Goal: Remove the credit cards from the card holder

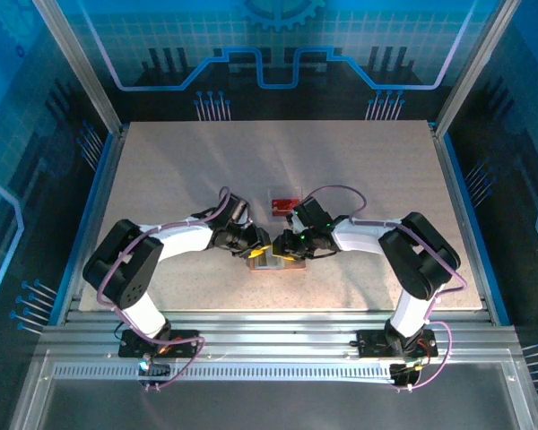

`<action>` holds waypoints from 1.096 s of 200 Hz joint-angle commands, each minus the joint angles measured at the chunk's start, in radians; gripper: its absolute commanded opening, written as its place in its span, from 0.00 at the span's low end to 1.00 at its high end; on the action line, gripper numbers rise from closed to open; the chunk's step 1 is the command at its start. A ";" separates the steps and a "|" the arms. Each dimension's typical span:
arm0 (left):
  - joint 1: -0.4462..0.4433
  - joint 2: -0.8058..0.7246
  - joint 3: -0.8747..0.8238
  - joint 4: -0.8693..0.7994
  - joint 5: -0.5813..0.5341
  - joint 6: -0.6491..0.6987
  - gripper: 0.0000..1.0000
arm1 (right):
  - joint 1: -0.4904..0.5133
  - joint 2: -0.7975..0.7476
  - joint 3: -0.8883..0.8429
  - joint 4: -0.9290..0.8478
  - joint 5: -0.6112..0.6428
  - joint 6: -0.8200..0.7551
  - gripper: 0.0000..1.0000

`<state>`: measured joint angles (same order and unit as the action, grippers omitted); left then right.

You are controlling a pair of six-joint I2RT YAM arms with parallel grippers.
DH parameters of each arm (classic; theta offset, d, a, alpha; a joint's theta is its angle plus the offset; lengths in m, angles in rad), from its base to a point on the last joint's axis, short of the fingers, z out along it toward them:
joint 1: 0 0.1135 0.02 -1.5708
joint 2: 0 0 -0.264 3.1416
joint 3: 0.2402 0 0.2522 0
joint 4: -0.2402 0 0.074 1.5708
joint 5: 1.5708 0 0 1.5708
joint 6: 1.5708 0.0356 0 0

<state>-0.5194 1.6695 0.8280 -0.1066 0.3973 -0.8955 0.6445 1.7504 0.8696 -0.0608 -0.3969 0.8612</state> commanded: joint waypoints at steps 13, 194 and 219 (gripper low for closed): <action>-0.004 0.025 0.034 -0.011 0.034 -0.003 0.33 | -0.013 -0.023 -0.013 -0.016 -0.005 0.005 0.32; -0.016 0.008 0.088 0.015 0.094 -0.002 0.40 | -0.034 -0.215 0.000 -0.224 0.162 -0.092 0.32; -0.029 0.031 0.111 0.028 0.105 -0.011 0.42 | -0.037 -0.242 0.002 -0.277 0.216 -0.104 0.32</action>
<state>-0.5297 1.6821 0.8970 -0.0944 0.4580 -0.8921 0.6212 1.5562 0.8444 -0.2440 -0.2588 0.7918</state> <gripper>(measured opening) 0.413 0.320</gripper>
